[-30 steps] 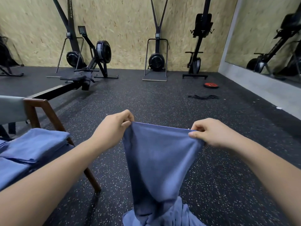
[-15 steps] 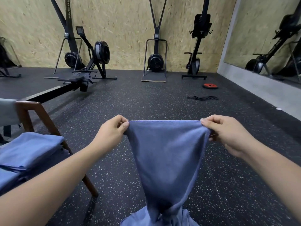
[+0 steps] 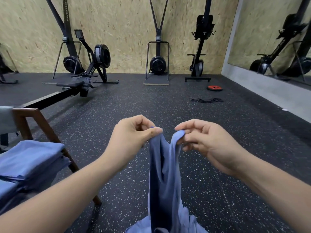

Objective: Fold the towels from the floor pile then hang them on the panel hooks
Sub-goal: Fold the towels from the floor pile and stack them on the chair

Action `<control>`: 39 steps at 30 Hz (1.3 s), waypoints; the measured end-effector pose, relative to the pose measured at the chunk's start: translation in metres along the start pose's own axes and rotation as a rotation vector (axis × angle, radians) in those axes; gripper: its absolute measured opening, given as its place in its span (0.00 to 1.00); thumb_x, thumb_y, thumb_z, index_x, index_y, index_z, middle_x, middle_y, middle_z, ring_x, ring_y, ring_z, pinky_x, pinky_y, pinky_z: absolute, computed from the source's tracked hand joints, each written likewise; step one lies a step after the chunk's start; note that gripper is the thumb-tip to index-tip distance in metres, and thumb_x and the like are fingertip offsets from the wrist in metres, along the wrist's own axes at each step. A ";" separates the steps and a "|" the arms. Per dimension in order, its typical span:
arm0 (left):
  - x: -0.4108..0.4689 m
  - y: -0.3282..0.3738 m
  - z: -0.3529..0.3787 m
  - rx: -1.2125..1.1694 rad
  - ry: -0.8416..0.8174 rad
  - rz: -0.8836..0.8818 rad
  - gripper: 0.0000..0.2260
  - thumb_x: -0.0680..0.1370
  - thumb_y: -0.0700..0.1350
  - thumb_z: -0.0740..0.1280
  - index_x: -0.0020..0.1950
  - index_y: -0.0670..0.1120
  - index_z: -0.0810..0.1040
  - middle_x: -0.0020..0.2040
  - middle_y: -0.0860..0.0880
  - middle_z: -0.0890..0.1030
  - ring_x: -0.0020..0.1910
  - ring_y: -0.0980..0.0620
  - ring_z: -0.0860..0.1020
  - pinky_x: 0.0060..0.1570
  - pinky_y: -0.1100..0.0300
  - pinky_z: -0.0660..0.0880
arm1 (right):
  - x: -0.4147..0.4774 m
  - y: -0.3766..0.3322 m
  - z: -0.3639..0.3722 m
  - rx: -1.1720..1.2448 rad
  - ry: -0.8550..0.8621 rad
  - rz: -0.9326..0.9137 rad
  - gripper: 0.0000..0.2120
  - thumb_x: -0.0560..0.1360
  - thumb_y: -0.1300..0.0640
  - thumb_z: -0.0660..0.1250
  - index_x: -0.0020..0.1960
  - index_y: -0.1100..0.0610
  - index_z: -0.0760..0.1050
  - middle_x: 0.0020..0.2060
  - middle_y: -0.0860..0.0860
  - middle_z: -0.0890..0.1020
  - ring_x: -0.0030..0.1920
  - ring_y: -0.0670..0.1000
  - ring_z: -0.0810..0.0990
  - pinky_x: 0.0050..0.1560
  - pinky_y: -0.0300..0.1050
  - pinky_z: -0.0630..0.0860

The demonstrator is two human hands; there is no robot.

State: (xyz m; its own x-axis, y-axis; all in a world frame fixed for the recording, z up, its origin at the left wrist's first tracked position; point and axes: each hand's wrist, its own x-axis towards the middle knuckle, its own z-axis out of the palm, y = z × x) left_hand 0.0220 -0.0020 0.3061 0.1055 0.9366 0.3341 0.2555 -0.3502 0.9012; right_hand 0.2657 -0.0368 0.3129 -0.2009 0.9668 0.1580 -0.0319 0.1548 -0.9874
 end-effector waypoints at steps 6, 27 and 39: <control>-0.013 0.013 0.006 0.050 -0.100 0.068 0.04 0.79 0.44 0.77 0.48 0.53 0.89 0.40 0.48 0.87 0.36 0.54 0.80 0.38 0.56 0.79 | -0.007 -0.003 0.016 -0.328 0.015 -0.149 0.02 0.81 0.65 0.73 0.49 0.62 0.83 0.35 0.55 0.86 0.36 0.50 0.83 0.40 0.44 0.80; -0.031 0.027 0.016 0.094 -0.089 0.166 0.07 0.77 0.40 0.76 0.46 0.53 0.87 0.38 0.52 0.86 0.35 0.58 0.78 0.39 0.64 0.73 | -0.011 -0.004 0.020 -0.725 0.195 -0.357 0.10 0.76 0.52 0.79 0.39 0.49 0.80 0.39 0.45 0.80 0.43 0.46 0.79 0.45 0.38 0.70; -0.009 0.023 0.000 -0.030 0.115 -0.008 0.10 0.81 0.38 0.64 0.46 0.51 0.79 0.39 0.54 0.78 0.38 0.53 0.70 0.44 0.52 0.67 | -0.002 -0.002 -0.012 -0.890 0.042 -0.121 0.13 0.74 0.43 0.77 0.37 0.47 0.79 0.53 0.37 0.82 0.56 0.37 0.79 0.58 0.41 0.70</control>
State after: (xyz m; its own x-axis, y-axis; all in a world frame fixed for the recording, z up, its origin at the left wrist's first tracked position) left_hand 0.0269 -0.0185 0.3234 -0.0082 0.9347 0.3552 0.2267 -0.3443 0.9111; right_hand 0.2783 -0.0368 0.3142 -0.2093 0.9375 0.2781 0.7236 0.3398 -0.6007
